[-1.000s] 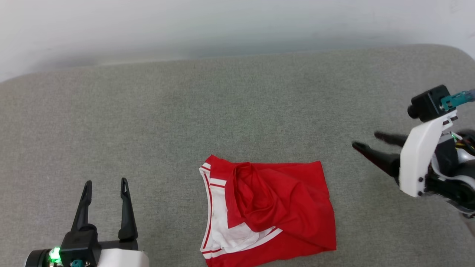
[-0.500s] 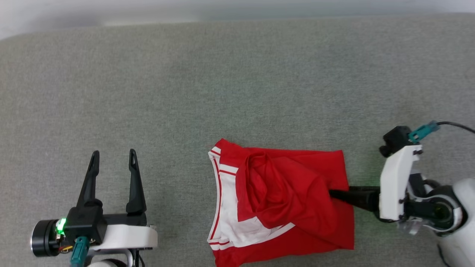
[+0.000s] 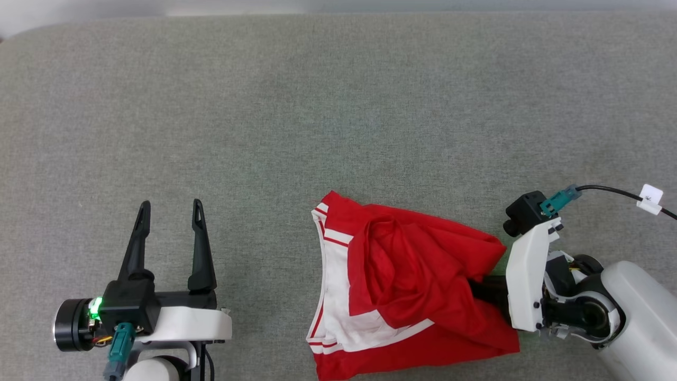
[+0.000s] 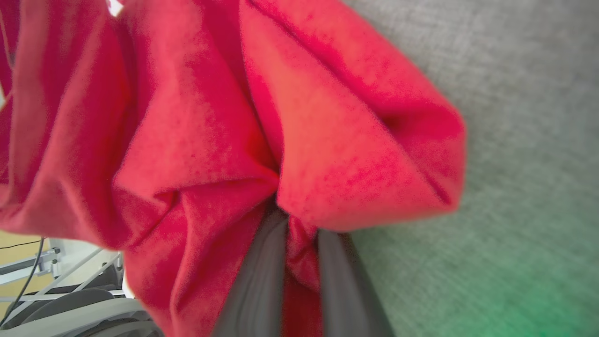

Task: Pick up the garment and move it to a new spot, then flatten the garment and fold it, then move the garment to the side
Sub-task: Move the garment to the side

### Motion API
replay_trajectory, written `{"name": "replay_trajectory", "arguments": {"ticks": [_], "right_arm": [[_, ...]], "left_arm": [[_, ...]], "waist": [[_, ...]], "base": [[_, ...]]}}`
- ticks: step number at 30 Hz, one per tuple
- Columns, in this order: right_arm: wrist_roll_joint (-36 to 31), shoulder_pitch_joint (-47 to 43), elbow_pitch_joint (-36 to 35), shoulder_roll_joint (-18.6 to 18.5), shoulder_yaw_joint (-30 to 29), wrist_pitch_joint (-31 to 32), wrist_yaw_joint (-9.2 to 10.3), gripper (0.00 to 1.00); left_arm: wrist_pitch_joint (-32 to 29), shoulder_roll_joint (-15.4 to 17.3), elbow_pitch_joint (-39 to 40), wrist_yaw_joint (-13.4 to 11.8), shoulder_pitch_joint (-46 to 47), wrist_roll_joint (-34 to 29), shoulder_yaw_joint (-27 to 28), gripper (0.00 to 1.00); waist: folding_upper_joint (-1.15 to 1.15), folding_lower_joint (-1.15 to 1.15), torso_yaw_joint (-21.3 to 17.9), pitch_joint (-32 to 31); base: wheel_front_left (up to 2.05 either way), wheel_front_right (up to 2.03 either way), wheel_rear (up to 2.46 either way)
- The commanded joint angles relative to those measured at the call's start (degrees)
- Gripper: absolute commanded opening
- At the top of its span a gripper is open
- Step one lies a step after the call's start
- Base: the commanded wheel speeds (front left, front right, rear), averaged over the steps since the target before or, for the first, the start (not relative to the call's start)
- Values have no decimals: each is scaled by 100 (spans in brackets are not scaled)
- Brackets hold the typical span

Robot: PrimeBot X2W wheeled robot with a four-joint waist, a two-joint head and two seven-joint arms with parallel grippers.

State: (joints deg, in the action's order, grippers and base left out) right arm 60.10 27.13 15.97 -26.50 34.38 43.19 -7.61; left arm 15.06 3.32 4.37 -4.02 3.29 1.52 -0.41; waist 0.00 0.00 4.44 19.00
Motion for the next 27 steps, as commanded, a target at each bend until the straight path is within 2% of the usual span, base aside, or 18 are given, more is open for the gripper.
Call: {"name": "replay_trajectory", "arguments": {"ticks": [1, 4, 10, 19, 23, 27], "right_arm": [[-48, -136, 82, 60, 278, -49, 19, 0], [-43, 234, -249, -165, 374, -427, 14, 0], [-128, 555, -716, -553, 691, -698, 13, 0], [-410, 1186, -1535, -1441, 974, -870, 14, 0], [-633, 1392, -1635, -1915, 951, -953, 14, 0], [-937, 1639, -1453, -2314, 892, -1075, 14, 0]], "left_arm": [[15, -4, -17, -9, -38, -21, 18, 100], [15, -6, -22, -24, -192, -37, 74, 100], [15, 0, 40, -35, -358, -28, 200, 100], [15, 67, 253, -82, -595, -24, 487, 100], [15, 104, 351, -80, -618, -31, 614, 100], [15, 163, 430, -36, -517, -64, 672, 100]], "waist": [[0, 0, -41, -90], [0, 0, -185, -313], [0, 0, -545, -513], [0, 0, -1650, -412], [0, 0, -2029, -261], [0, 0, -2236, -45]], "base": [[0, 0, 0], [0, 0, 0], [0, 0, 0], [0, 0, 0], [0, 0, 0], [0, 0, 0]]}}
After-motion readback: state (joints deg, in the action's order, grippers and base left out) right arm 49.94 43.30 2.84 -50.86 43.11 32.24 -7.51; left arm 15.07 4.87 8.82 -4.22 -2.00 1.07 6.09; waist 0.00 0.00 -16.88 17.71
